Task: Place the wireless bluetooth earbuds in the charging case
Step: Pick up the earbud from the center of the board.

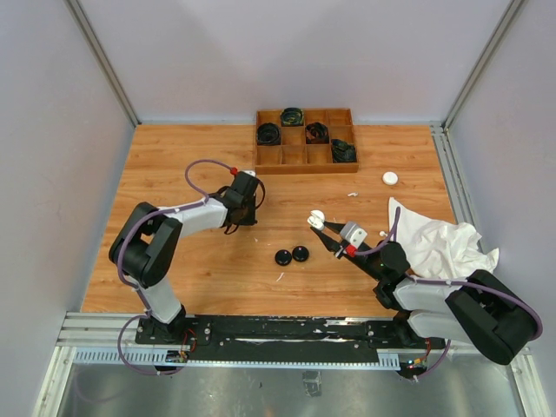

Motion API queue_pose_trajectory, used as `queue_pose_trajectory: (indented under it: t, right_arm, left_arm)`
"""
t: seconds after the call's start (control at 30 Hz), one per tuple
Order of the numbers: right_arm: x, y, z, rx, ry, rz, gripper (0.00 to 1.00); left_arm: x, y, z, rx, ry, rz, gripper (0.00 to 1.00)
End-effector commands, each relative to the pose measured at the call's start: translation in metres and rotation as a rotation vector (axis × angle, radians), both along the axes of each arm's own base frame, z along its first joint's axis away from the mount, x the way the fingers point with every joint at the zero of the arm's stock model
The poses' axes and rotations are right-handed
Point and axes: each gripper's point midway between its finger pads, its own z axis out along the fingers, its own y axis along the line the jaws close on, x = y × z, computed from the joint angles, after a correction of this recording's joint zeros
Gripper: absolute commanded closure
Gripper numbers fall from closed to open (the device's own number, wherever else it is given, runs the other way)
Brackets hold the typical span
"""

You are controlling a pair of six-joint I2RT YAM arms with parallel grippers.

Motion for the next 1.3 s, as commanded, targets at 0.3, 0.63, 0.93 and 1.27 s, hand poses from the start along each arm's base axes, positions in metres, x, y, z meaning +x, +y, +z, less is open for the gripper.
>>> queue_pose_trajectory:
  t: [0.3, 0.63, 0.93, 1.27]
  right_arm:
    - [-0.001, -0.002, 0.008, 0.011, -0.035, -0.009, 0.8]
    - [-0.002, -0.001, 0.008, 0.008, -0.034, -0.001, 0.8]
    - [-0.001, 0.0, 0.006, 0.001, -0.029, 0.002, 0.8]
    - [-0.002, 0.0, 0.007, 0.004, -0.03, 0.002, 0.8]
  left_arm:
    - [-0.021, 0.013, 0.036, 0.058, -0.03, -0.002, 0.59]
    - [0.021, 0.007, 0.039, -0.089, -0.045, -0.008, 0.49]
    - [0.028, 0.01, 0.019, -0.096, 0.005, -0.002, 0.46]
    - [0.002, 0.016, -0.004, -0.093, 0.094, 0.002, 0.44]
